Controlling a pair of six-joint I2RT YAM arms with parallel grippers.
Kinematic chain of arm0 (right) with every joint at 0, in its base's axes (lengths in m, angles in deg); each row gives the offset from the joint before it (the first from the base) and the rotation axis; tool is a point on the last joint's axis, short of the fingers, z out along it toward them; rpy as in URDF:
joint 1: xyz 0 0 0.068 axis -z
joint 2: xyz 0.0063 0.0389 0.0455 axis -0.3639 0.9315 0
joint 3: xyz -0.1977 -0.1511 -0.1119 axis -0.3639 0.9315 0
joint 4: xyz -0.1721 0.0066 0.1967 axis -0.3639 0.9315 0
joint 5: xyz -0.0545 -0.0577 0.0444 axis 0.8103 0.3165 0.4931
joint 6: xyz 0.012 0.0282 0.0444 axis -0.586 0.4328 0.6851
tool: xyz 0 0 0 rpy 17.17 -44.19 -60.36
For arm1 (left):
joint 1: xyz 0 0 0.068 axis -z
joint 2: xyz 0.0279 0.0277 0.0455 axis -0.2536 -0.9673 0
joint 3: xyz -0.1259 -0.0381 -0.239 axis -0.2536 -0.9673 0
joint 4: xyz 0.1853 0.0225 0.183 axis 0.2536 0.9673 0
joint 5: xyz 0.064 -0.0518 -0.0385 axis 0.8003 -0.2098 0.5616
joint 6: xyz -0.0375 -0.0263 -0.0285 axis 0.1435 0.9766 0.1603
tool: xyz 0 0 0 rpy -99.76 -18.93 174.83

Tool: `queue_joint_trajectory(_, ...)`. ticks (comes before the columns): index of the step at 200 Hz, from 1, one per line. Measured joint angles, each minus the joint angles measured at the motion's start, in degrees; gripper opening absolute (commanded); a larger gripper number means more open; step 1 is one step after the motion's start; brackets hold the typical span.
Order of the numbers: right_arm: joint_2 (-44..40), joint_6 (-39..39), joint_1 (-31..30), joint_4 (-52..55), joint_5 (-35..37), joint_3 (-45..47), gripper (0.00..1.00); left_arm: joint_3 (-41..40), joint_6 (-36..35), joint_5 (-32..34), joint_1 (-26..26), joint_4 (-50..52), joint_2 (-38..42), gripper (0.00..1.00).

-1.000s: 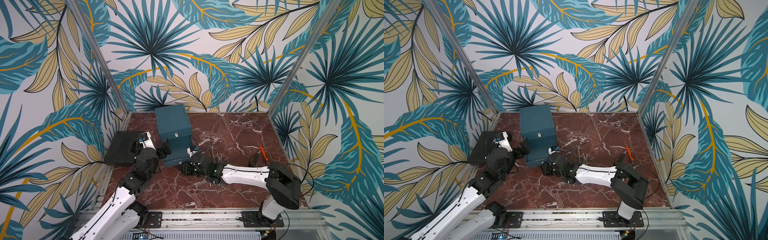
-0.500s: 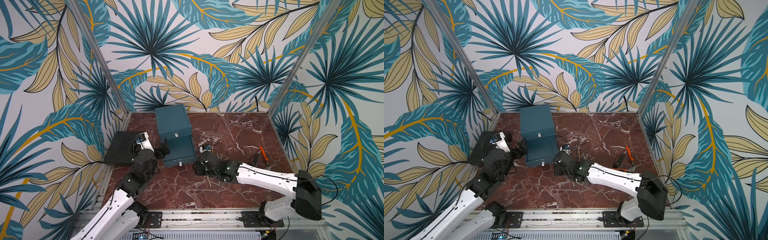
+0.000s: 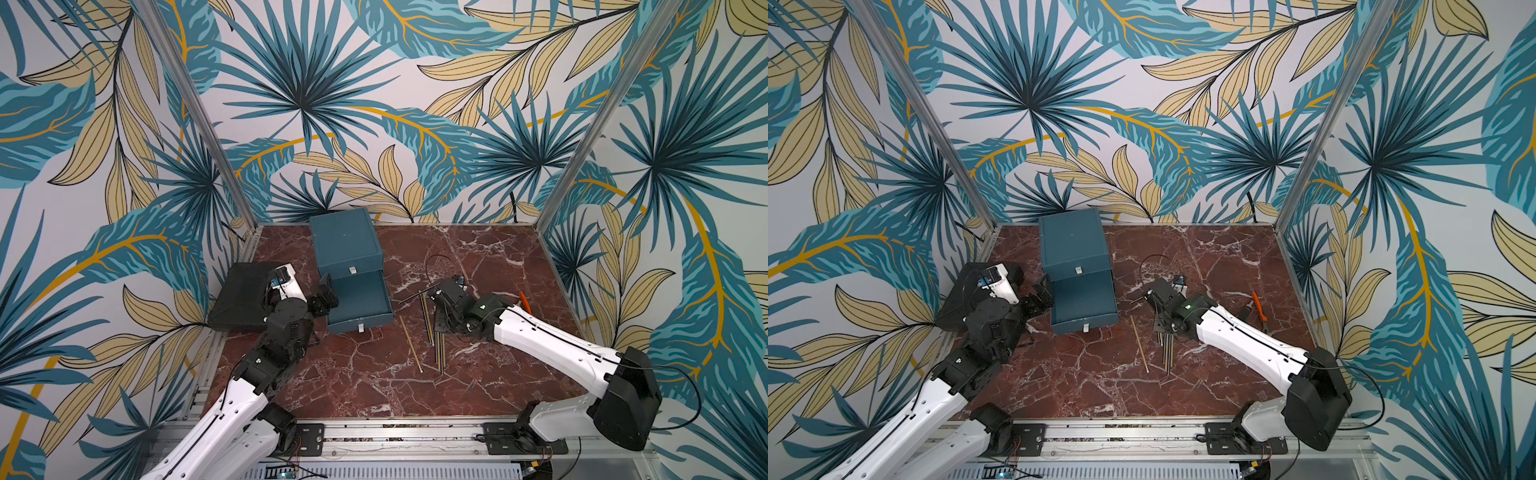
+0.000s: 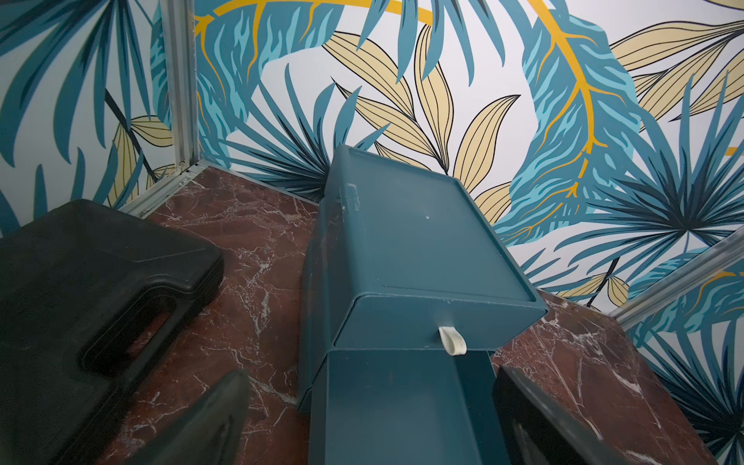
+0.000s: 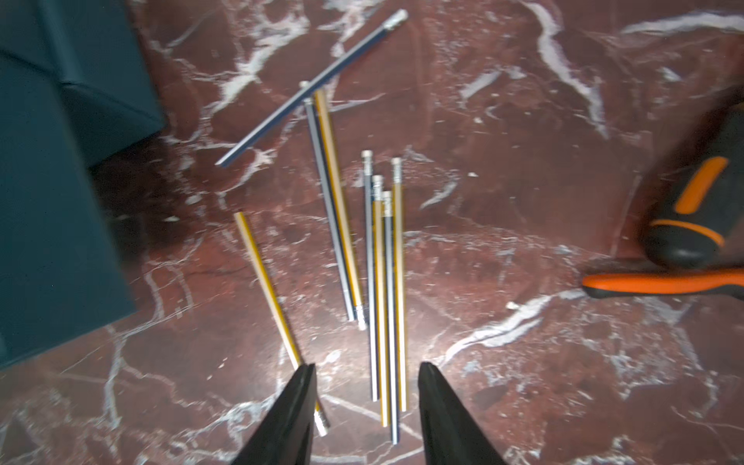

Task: Please place the pencils in the drawer according to their color
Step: Pick up the pencil from the center of the board.

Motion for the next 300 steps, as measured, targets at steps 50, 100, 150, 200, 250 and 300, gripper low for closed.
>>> queue_joint_trajectory(50, 4.7, -3.3, 4.2, 2.6, -0.9, 0.3, 0.37, 0.0, 0.0, 0.6, 0.0, -0.3, -0.3, 1.00)
queue_joint_trajectory(100, 11.9, -6.2, 5.0, 2.1, -3.3, 0.3, 0.32, -0.3, 0.3, 1.0, 0.0, -0.5, -0.5, 1.00)
queue_joint_trajectory(150, 15.4, -7.7, 6.1, 0.0, -5.9, 0.3, 0.28, -0.3, 0.7, 1.2, 0.0, -0.5, -0.6, 1.00)
queue_joint_trajectory(200, 17.7, -8.5, 6.8, -2.9, -8.2, 0.9, 0.27, -0.3, 1.0, 1.1, 0.0, -0.6, -1.7, 1.00)
queue_joint_trajectory(250, 18.6, -8.8, 7.2, -4.8, -9.2, 1.9, 0.23, -0.3, 1.2, 1.1, 0.0, -0.6, -1.9, 1.00)
queue_joint_trajectory(300, 18.6, -8.8, 7.5, -6.0, -10.3, 2.0, 0.23, -0.3, 1.3, 1.1, 0.0, -0.6, -2.0, 1.00)
